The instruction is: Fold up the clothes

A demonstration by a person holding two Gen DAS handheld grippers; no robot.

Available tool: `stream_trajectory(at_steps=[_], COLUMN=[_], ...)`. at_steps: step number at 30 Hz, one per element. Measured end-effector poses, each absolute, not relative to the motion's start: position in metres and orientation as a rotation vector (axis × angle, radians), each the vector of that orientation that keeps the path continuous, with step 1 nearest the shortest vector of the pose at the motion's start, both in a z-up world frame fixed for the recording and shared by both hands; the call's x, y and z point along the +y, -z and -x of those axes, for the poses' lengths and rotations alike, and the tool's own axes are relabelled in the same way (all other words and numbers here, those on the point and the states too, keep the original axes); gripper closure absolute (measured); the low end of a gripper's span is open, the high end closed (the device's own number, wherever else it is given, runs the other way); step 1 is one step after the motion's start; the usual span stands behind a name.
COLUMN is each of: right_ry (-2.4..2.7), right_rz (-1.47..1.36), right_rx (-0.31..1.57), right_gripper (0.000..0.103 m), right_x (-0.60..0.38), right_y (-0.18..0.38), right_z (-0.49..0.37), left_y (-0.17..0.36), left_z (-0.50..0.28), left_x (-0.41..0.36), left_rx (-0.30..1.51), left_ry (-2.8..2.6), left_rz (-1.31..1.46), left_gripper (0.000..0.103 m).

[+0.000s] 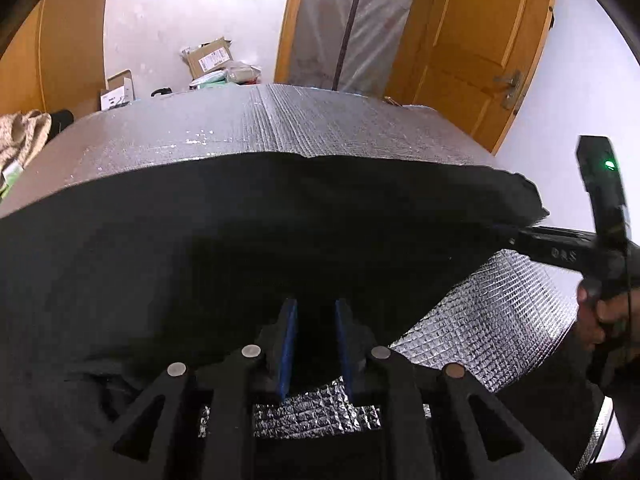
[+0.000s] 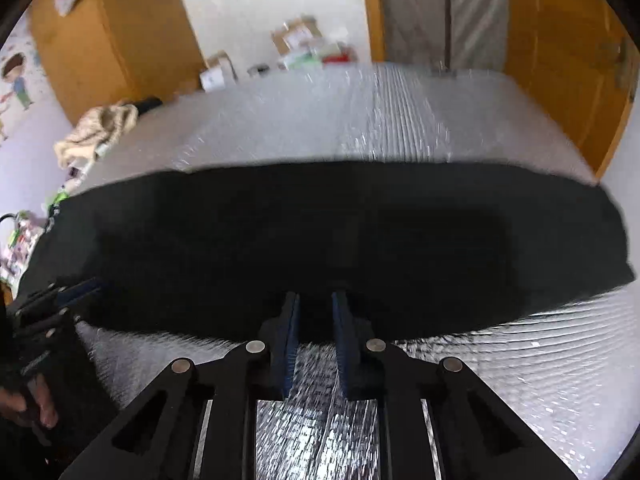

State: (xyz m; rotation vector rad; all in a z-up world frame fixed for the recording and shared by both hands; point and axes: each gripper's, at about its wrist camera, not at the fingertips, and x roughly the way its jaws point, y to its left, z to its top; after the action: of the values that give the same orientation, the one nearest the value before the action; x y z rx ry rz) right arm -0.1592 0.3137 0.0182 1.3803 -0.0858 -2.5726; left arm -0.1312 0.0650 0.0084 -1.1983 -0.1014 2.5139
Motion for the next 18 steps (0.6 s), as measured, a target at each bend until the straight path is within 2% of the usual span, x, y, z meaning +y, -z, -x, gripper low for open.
stream_trajectory(at_steps=[2, 7, 14, 18], right_ry=[2.557, 2.548, 2.625, 2.623], right_rz=[-1.429, -1.444, -1.329, -1.148], right_rx=[-0.055, 0.003, 0.037, -0.058], right_gripper=[0.091, 0.091, 0.090, 0.089], right_x=[0.314, 0.312, 0.311, 0.309], right_y=[-0.021, -0.020, -0.025, -0.062], right_z=[0.163, 0.162, 0.140, 0.098], left_y=[-0.008, -0.011, -0.024, -0.059], left_z=[0.132, 0.126, 0.113, 0.070], left_x=[0.063, 0.078, 0.071, 0.060], left_rx=[-0.115, 0.016, -0.007, -0.076], left_ry=[-2.507, -2.558, -2.608, -2.631], left_rz=[1.199, 1.199, 1.157, 1.037], left_gripper=[0.084, 0.083, 0.084, 0.084])
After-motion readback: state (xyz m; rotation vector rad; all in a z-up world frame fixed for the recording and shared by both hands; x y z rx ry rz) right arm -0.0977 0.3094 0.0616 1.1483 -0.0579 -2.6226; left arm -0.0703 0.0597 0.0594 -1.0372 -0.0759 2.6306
